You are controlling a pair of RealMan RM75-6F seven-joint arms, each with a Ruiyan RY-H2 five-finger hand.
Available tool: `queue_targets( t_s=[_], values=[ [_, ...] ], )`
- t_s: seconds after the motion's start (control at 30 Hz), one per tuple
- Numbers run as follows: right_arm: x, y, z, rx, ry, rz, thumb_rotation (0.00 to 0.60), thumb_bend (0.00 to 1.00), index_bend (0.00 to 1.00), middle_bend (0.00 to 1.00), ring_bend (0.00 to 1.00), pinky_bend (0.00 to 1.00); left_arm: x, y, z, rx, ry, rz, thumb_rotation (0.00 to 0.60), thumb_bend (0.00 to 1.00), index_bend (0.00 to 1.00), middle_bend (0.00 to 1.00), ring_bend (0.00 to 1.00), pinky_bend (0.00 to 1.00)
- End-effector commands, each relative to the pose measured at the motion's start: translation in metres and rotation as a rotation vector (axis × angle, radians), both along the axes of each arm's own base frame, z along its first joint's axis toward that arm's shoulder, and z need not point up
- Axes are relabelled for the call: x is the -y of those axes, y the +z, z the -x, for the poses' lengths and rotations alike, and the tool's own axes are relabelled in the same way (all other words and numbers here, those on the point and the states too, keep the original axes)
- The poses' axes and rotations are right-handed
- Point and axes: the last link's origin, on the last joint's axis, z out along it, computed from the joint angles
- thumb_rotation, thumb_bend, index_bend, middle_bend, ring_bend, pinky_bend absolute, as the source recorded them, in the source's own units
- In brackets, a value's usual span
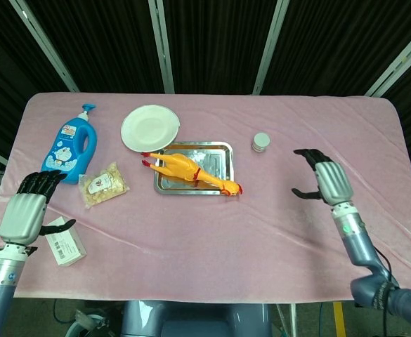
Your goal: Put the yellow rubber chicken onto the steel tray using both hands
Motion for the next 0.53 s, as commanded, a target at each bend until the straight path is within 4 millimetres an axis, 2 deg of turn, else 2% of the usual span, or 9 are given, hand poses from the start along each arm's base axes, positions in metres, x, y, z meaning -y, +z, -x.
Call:
queue_targets(
  t_s=[0.03,0.4,0.53],
  values=[
    [-0.054,0.016,0.033,-0.111,-0.068,0.032,0.6,0.19,0.19,0.23,0.14,0.24,0.017,0.006,0.011,-0.028,0.028,-0.003,0.6,0.1,0.15,0.11,0.09,0.08],
    [-0.115,0.028,0.056,-0.124,-0.153,0.08,0.6,0.19,0.18,0.23,0.12,0.22,0.047,0.013,0.029,-0.027,0.071,-0.049,0.6,0.1,0.15,0.11,0.09,0.08],
    [-0.13,0.031,0.059,-0.127,-0.173,0.1,0.6,0.19,0.18,0.23,0.12,0.22,0.057,0.015,0.032,-0.028,0.076,-0.069,0.6,0.1,0.15,0.11,0.09,0.08]
  ],
)
